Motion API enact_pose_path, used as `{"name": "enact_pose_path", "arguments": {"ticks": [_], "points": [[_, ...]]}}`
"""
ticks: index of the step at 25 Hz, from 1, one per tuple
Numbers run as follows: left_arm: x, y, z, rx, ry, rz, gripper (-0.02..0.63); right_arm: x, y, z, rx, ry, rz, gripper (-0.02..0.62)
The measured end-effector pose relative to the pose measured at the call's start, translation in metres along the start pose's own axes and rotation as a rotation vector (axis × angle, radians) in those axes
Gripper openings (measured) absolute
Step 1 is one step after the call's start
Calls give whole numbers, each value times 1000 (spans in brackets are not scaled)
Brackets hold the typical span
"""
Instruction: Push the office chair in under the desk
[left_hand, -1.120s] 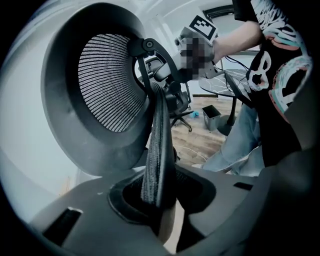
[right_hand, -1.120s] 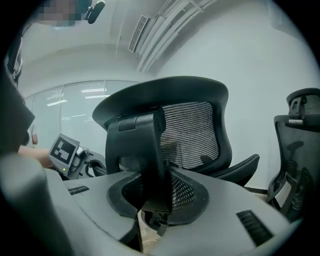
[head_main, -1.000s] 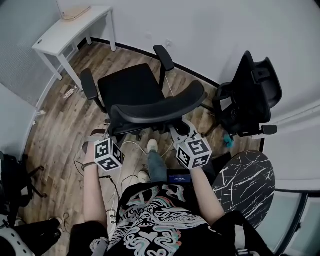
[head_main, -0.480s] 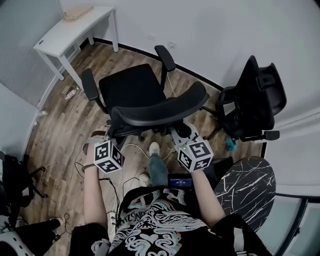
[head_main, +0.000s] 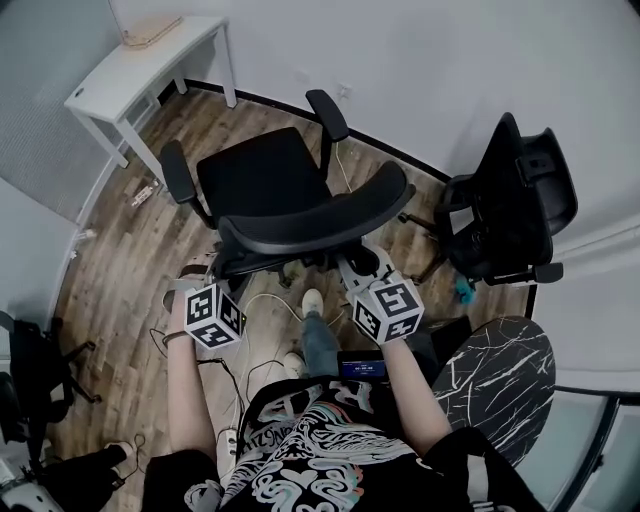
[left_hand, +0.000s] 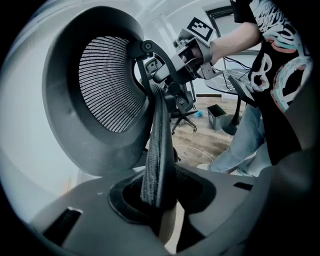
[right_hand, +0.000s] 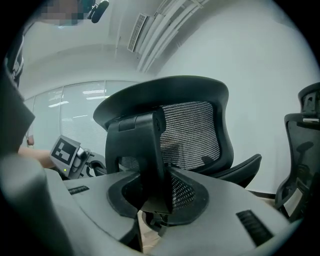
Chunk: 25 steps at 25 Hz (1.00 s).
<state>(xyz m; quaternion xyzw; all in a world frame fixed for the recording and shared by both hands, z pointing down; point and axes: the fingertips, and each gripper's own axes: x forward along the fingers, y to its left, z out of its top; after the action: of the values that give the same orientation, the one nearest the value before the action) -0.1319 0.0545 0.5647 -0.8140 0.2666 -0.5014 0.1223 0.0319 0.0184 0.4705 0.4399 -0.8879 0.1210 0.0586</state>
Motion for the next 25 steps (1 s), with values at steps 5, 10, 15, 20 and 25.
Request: {"name": "enact_pose_path", "arguments": {"ticks": [5, 10, 15, 20, 25], "points": [[3, 12, -9, -2, 1, -11, 138, 14, 4, 2, 0, 4, 21, 97], [8, 23, -11, 1, 5, -6, 138, 24, 0, 6, 3, 3, 35, 97], [13, 31, -10, -5, 7, -3, 138, 34, -7, 10, 5, 6, 35, 97], [17, 37, -8, -2, 10, 9, 138, 40, -12, 12, 5, 9, 51, 97], [19, 39, -6, 0, 8, 10, 138, 43, -16, 13, 9, 13, 59, 97]]}}
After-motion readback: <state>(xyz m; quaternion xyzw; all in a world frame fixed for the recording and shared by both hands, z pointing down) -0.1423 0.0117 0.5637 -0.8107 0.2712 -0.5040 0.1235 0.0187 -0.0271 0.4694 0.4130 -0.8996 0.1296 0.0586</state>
